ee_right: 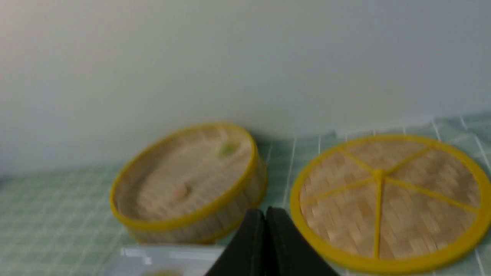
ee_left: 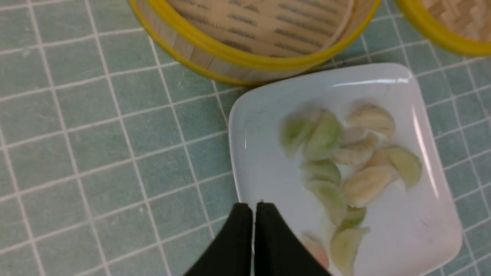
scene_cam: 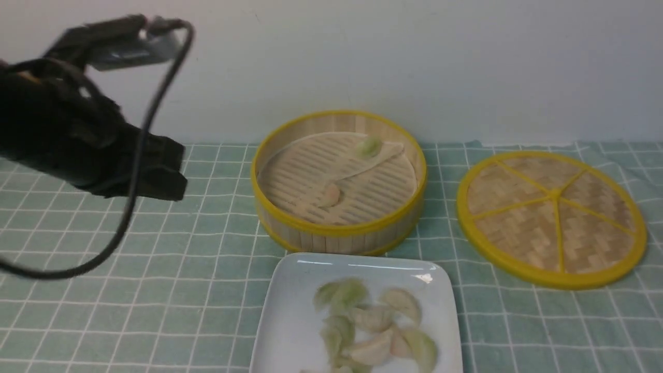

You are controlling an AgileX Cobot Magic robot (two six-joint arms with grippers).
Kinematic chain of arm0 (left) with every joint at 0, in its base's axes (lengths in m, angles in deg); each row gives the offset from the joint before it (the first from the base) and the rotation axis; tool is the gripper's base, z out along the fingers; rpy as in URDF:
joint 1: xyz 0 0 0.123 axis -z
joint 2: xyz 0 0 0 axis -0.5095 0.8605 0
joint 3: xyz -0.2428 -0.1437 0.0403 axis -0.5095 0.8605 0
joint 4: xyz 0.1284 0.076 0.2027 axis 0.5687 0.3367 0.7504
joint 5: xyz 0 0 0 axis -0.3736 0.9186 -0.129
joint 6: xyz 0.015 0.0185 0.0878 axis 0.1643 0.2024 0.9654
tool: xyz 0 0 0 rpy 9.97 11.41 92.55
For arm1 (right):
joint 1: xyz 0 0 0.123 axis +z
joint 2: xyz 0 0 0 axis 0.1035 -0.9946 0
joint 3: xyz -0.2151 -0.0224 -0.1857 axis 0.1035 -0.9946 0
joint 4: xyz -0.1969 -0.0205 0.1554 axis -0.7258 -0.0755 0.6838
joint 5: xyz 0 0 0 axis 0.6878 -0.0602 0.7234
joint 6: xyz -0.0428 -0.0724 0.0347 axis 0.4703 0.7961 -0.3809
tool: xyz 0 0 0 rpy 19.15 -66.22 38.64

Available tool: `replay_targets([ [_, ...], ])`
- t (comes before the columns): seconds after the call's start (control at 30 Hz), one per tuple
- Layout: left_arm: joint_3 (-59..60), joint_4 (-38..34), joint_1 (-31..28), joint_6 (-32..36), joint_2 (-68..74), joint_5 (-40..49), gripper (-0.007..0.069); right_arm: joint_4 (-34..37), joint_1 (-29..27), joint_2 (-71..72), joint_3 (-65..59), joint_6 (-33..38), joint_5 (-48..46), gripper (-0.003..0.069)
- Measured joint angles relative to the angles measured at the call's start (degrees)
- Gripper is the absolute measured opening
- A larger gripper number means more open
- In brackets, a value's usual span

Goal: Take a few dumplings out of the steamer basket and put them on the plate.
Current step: Use the left arm to grab a dumpling from the steamer

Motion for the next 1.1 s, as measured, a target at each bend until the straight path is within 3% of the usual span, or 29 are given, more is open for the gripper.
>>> replay_targets([
  [0.2, -11.5, 5.2, 8.1, 0.2, 13.1, -0.1, -0.0006, -1.2, 0.0, -13.5, 8.3, 5.2, -11.7, -0.0009],
  [0.5, -32.6, 9.3, 14.2, 2.2, 33.7, 4.5, -0.0005, -0.4, 0.0, -18.4, 9.6, 7.0, -13.9, -0.0009],
  [0.7, -47.7, 10.7, 15.6, 2.9, 46.5, 6.3, 0.0097, -0.2, 0.0, -18.4, 9.6, 7.1, -15.6, -0.0009],
  [0.73, -50.7, 11.4, 15.7, 2.9, 49.5, 6.3, 0.0162, -0.1, 0.0, -18.4, 9.6, 7.1, -16.6, -0.0009],
  [0.77, -51.3, 11.6, 15.7, 2.8, 49.8, 6.4, 0.0170, 0.0, 0.0, -18.4, 9.6, 7.1, -16.8, -0.0009],
  [0.83, -53.5, 13.4, 15.7, 1.6, 52.6, 6.5, 0.0274, 0.1, 0.0, -18.4, 9.6, 7.1, -18.4, -0.0009],
  [0.93, -53.9, 15.1, 15.7, 0.8, 54.3, 6.0, 0.0369, 0.1, 0.0, -18.4, 9.6, 7.1, -19.7, -0.0009],
  [1.1, -54.1, 15.3, 15.7, 0.5, 56.7, 4.3, 0.0407, 0.4, 0.0, -18.4, 9.6, 7.1, -20.0, -0.0009],
])
